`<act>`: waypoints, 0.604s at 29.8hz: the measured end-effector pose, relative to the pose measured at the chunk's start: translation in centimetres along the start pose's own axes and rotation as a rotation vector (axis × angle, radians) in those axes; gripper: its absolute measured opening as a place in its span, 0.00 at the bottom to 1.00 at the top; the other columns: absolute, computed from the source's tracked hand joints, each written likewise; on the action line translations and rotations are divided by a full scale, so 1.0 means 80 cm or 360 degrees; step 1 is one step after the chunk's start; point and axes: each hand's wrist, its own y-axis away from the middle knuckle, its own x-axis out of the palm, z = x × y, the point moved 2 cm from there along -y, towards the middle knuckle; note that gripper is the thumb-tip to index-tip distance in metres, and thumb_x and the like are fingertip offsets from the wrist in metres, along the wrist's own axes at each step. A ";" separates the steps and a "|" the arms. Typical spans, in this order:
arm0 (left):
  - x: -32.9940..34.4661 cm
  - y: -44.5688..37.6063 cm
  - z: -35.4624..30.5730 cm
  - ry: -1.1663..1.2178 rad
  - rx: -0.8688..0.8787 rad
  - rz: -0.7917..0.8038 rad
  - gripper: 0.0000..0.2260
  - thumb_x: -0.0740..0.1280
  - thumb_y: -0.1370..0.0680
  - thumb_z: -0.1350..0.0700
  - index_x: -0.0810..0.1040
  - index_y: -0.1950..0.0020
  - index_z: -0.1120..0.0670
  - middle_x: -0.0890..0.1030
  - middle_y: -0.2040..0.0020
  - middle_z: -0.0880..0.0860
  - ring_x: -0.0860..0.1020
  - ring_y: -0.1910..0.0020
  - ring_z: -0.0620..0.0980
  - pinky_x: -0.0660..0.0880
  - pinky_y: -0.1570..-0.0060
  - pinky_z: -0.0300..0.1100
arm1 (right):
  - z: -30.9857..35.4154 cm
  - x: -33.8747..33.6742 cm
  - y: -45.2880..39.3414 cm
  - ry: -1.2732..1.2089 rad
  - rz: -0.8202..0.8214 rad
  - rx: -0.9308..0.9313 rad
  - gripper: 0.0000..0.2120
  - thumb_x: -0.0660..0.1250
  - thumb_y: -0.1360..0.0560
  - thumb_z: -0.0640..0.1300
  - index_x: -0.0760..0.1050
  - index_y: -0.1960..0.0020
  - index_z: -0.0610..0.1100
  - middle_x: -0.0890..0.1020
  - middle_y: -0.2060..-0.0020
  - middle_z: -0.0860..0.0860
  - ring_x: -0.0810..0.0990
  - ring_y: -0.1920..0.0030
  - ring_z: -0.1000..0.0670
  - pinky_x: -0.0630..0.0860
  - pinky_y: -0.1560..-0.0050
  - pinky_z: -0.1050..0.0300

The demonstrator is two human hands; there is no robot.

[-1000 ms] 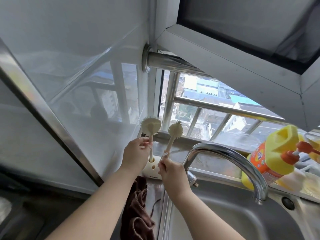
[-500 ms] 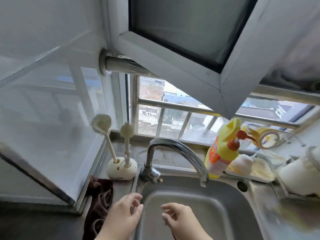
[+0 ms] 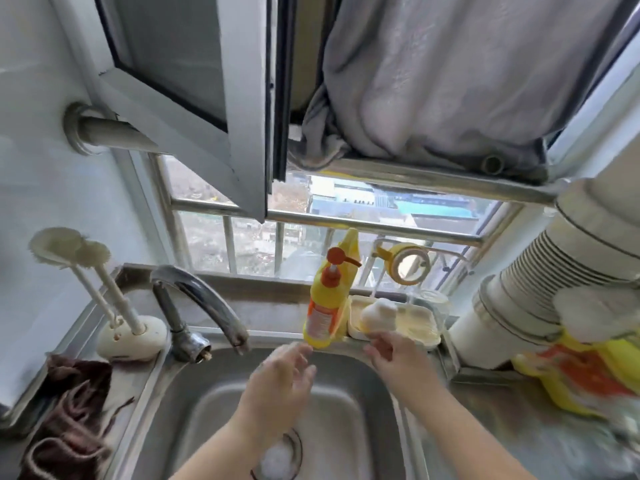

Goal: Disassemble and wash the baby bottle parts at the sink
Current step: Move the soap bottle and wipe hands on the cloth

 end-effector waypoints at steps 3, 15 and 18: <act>-0.016 -0.029 -0.035 -0.0053 0.0020 -0.0136 0.12 0.65 0.23 0.53 0.74 0.39 0.50 0.77 0.52 0.44 0.77 0.58 0.42 0.73 0.56 0.36 | 0.020 -0.054 -0.046 0.0078 -0.0197 -0.0228 0.12 0.67 0.25 0.42 0.79 0.43 0.45 0.83 0.54 0.50 0.80 0.56 0.54 0.75 0.47 0.60; -0.072 -0.079 -0.085 -0.0465 0.0044 -0.0221 0.09 0.63 0.23 0.53 0.72 0.43 0.50 0.77 0.54 0.44 0.74 0.57 0.43 0.74 0.55 0.38 | 0.083 -0.071 -0.183 0.0738 0.0280 -0.0763 0.23 0.65 0.24 0.37 0.68 0.31 0.50 0.69 0.31 0.52 0.67 0.31 0.50 0.64 0.31 0.54; -0.084 -0.087 -0.077 -0.0556 0.0027 -0.0189 0.10 0.63 0.22 0.52 0.71 0.41 0.49 0.77 0.53 0.44 0.75 0.56 0.43 0.75 0.54 0.38 | 0.095 -0.064 -0.195 0.0778 0.0296 -0.0884 0.24 0.64 0.24 0.35 0.68 0.31 0.52 0.70 0.32 0.54 0.68 0.32 0.51 0.65 0.32 0.54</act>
